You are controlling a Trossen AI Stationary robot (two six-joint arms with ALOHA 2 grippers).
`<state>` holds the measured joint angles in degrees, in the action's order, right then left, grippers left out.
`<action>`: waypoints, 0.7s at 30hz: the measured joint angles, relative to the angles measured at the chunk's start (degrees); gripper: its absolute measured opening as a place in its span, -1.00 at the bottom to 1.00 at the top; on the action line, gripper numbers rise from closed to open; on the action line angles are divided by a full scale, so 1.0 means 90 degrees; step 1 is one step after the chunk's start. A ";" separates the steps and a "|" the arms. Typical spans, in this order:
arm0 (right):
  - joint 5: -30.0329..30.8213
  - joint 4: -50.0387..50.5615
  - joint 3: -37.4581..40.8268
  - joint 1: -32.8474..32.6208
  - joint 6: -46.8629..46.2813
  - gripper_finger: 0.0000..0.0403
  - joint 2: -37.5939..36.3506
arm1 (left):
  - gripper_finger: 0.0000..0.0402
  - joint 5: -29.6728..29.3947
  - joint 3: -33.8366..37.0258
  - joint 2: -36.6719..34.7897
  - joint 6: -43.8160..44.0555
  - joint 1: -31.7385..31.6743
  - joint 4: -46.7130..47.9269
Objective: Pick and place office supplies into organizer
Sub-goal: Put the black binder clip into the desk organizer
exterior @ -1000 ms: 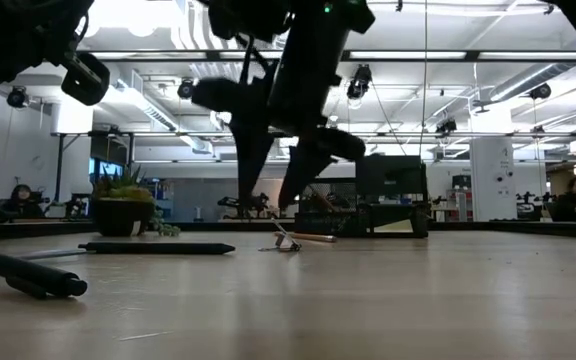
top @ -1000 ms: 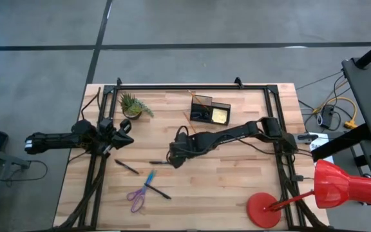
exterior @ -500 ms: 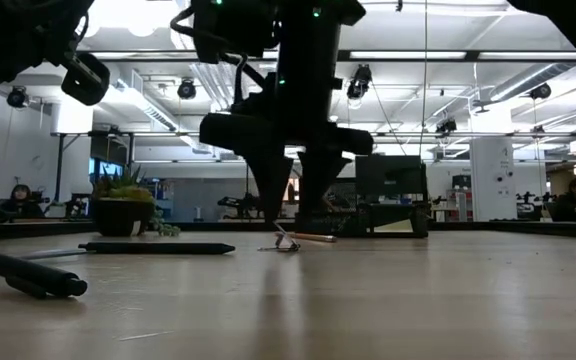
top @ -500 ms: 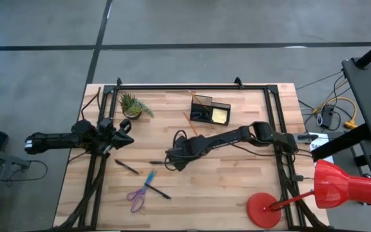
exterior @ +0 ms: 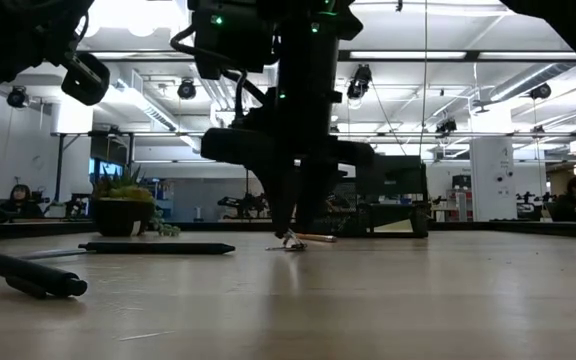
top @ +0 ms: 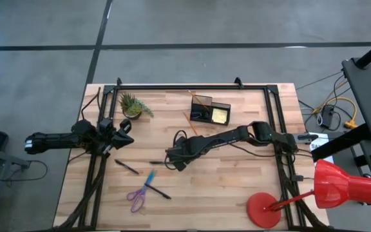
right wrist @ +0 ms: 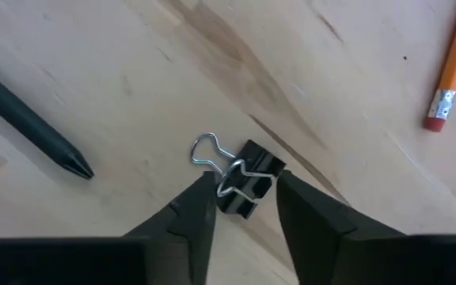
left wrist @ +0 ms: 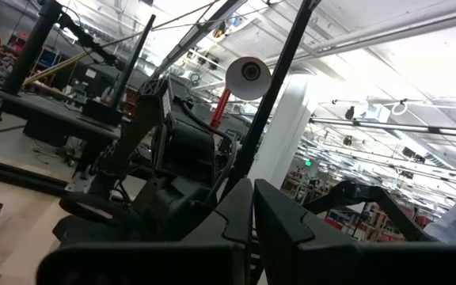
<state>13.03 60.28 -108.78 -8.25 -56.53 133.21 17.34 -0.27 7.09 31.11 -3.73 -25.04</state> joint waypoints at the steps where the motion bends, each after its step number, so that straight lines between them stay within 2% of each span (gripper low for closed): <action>1: 0.0003 0.0003 0.0006 0.0002 0.0000 -0.49 0.0000 | -1.00 0.0002 0.0001 0.0000 0.0001 -0.0001 0.0000; 8: 0.0335 0.0413 -0.0052 0.0002 0.0171 -0.92 -0.0005 | -1.00 0.0002 0.0000 0.0000 0.0002 -0.0001 0.0000; 14: 0.0531 0.0592 -0.0174 0.0090 0.0312 -0.96 -0.0176 | -1.00 0.0002 0.0002 0.0000 0.0002 -0.0002 0.0000; 21: 0.1013 0.0749 -0.0281 0.0551 0.0326 -0.96 -0.0946 | -1.00 0.0001 0.0001 0.0000 0.0001 0.0000 0.0000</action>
<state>22.14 67.02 -111.31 -3.29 -53.59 124.69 17.35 -0.26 7.09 31.12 -3.73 -25.04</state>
